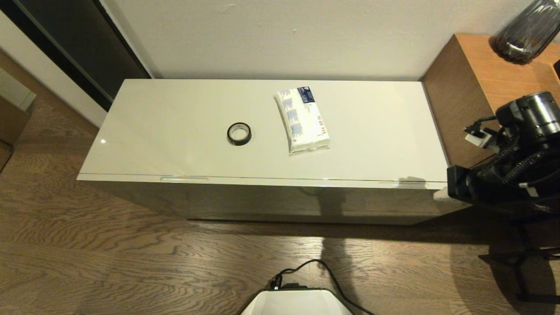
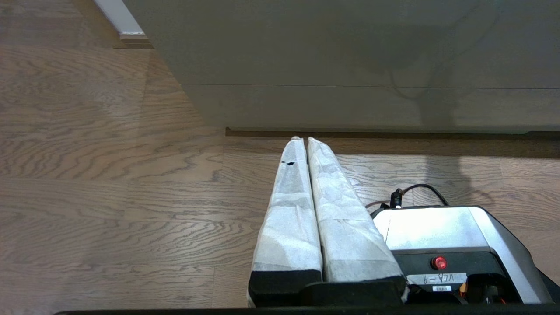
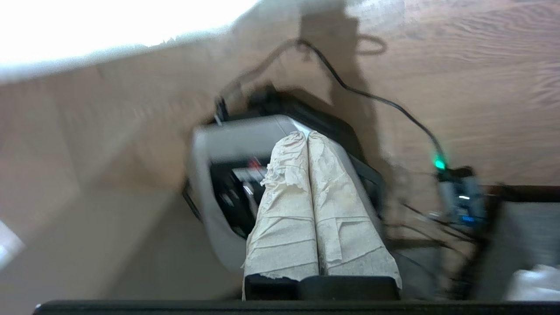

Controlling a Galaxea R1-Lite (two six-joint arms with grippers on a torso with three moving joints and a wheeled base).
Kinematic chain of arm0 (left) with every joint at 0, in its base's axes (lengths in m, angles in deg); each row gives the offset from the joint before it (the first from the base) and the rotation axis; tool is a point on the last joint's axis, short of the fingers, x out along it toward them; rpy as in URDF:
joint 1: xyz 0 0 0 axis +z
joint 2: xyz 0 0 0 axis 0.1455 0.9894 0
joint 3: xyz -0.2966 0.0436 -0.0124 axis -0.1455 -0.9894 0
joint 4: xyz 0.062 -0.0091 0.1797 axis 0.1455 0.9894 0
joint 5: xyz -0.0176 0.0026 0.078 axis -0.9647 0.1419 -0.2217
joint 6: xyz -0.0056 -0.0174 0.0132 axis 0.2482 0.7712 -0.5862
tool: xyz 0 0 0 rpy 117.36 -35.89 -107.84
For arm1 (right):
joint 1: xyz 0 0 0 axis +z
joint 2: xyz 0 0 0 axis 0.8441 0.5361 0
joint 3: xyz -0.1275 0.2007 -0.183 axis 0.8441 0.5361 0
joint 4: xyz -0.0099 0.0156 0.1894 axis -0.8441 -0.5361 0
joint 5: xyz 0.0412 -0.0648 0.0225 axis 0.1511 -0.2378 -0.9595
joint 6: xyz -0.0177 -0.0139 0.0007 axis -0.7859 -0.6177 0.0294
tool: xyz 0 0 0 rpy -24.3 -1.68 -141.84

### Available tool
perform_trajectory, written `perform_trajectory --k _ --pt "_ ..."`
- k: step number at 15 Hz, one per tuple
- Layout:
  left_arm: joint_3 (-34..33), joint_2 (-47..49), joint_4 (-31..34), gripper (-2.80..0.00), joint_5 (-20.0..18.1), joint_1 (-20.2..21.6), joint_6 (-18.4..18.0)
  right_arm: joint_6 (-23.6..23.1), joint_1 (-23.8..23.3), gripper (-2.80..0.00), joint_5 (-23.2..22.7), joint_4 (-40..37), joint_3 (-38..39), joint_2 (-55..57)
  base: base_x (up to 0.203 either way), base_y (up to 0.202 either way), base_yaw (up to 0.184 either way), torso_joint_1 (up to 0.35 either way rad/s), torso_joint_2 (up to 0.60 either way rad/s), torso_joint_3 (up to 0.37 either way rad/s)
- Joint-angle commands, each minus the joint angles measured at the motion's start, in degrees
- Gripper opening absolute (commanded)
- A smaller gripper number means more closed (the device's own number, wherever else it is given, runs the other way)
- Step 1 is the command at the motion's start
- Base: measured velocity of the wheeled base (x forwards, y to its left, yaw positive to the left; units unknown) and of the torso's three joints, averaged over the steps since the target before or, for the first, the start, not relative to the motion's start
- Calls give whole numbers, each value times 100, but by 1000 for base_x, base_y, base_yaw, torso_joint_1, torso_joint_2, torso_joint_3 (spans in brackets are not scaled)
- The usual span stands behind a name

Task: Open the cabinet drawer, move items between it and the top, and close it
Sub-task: Open the drawer

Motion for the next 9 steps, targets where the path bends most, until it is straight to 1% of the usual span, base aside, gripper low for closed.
perform_trajectory --k 1,4,5,7,8,9 --pt "-1 6 -13 -280 0 1 2 412 223 -280 286 110 -329 765 0 0 0 0 0 0" --pt "-1 6 -4 -280 0 1 2 523 268 -280 419 545 -334 1043 0 0 0 0 0 0" --pt "-1 6 -4 -280 0 1 2 629 268 -280 427 630 -324 1104 0 0 0 0 0 0" --pt "-1 6 -4 -280 0 1 2 1044 268 -280 495 1000 -320 1163 0 0 0 0 0 0" --pt "-1 6 -4 -280 0 1 2 1147 268 -280 585 1182 -313 1174 0 0 0 0 0 0" --pt "-1 6 -4 -280 0 1 2 1156 276 -280 638 1256 -290 1183 0 0 0 0 0 0"
